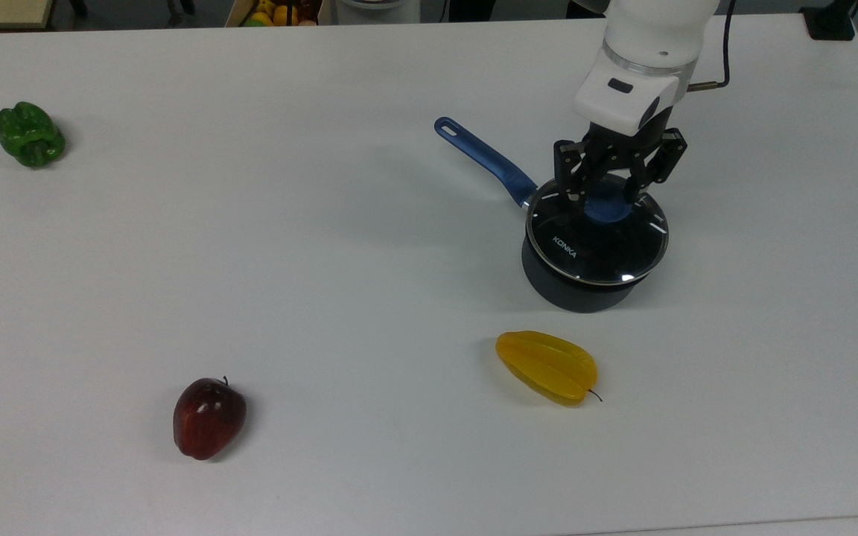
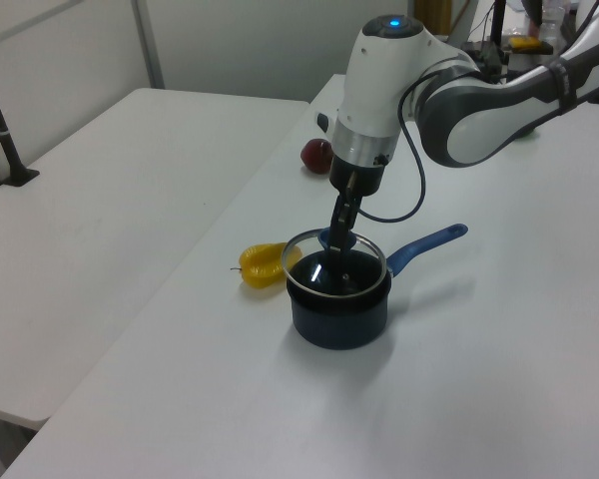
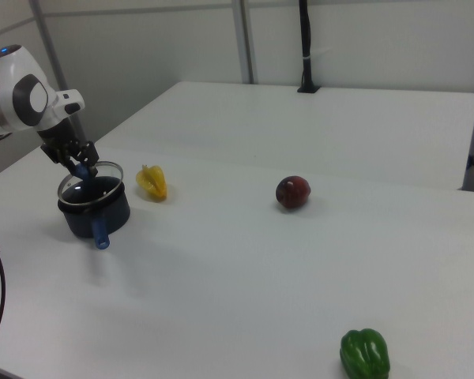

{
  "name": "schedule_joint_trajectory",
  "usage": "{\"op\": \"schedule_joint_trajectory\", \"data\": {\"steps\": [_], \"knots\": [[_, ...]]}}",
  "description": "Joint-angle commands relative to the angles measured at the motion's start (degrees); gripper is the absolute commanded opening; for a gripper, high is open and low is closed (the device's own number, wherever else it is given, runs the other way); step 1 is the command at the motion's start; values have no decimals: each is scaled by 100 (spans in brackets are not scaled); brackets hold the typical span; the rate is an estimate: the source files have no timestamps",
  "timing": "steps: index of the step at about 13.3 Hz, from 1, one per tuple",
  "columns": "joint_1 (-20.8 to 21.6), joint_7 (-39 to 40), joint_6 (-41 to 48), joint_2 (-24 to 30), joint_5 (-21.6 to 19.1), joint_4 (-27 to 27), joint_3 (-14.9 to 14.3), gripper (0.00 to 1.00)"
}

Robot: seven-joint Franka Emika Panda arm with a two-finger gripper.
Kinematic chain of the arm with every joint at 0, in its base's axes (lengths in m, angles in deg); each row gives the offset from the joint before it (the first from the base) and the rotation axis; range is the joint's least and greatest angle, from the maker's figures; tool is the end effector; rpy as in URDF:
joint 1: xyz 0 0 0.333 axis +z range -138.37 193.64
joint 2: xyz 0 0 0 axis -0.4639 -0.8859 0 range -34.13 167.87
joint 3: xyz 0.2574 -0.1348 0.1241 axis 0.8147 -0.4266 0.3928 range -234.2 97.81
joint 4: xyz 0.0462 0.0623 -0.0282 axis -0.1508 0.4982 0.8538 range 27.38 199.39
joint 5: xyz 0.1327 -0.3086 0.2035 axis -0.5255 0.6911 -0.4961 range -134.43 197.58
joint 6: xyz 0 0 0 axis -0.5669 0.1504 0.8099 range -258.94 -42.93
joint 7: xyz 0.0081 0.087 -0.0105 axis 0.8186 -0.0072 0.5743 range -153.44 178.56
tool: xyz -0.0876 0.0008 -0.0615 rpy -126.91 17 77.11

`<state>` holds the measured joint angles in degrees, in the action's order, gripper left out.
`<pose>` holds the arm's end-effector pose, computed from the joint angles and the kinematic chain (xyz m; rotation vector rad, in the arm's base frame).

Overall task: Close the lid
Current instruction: 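Lower the lid onto the saucepan rim and settle it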

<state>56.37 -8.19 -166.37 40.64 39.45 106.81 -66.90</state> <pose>0.6214 0.3491 0.4439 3.0910 0.3403 0.3911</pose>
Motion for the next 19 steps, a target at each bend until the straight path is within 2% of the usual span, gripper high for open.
{"op": "schedule_joint_trajectory", "data": {"steps": [1,19], "knots": [[98,-43,-44,39,65,43,-85,43],[168,-69,52,-58,-49,25,-77,43]]}}
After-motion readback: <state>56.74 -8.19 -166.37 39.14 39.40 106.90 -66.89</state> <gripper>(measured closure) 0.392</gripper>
